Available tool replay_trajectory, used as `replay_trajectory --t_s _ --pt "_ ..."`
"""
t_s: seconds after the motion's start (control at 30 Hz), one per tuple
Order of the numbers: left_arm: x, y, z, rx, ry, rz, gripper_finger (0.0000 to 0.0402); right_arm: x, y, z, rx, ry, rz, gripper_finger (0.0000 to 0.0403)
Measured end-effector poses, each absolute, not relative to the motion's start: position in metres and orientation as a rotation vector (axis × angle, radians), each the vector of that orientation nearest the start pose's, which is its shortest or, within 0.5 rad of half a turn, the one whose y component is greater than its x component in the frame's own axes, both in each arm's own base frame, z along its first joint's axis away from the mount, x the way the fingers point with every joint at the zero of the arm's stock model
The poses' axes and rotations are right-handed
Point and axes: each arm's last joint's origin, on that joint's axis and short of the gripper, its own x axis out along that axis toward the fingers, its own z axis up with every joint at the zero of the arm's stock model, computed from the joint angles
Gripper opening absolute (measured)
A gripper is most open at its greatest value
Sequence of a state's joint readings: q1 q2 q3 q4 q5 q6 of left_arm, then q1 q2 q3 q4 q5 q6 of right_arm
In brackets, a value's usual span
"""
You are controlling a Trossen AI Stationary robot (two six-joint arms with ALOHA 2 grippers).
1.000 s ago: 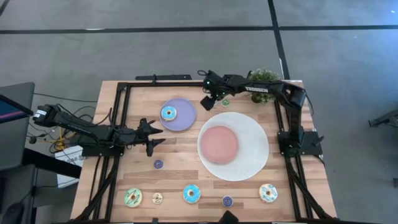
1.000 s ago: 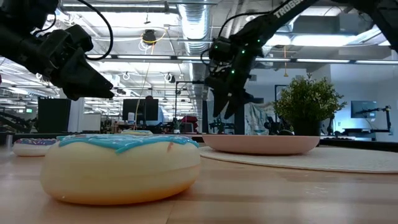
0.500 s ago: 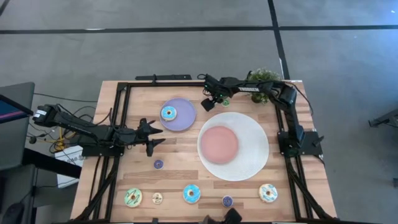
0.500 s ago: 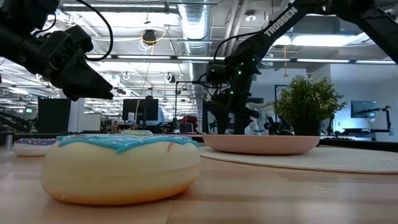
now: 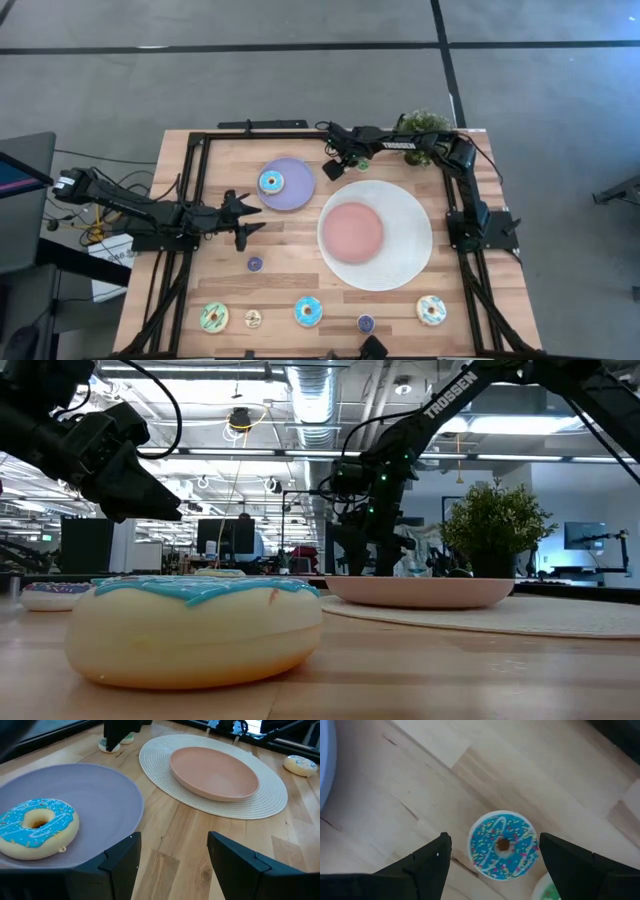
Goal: Pick & Place donuts
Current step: Put the small blue donut on the pink plate
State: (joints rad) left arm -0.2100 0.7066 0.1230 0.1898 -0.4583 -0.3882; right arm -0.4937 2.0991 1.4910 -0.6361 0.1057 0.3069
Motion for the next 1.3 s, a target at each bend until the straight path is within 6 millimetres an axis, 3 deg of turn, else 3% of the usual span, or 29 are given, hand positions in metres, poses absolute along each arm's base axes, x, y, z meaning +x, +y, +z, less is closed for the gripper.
replay_trajectory --t_s 0.67,1.3 --pt "0.1428 -0.0173 0.1541 -0.252 0.319 0.313 0.0222 0.37 -0.1989 0.1436 0.482 1.171 -0.722 0.0286" --pt "0.1428 -0.0173 0.1541 -0.253 0.318 0.314 0.0222 0.3687 -0.1983 0.1433 0.47 1.192 -0.709 0.0192"
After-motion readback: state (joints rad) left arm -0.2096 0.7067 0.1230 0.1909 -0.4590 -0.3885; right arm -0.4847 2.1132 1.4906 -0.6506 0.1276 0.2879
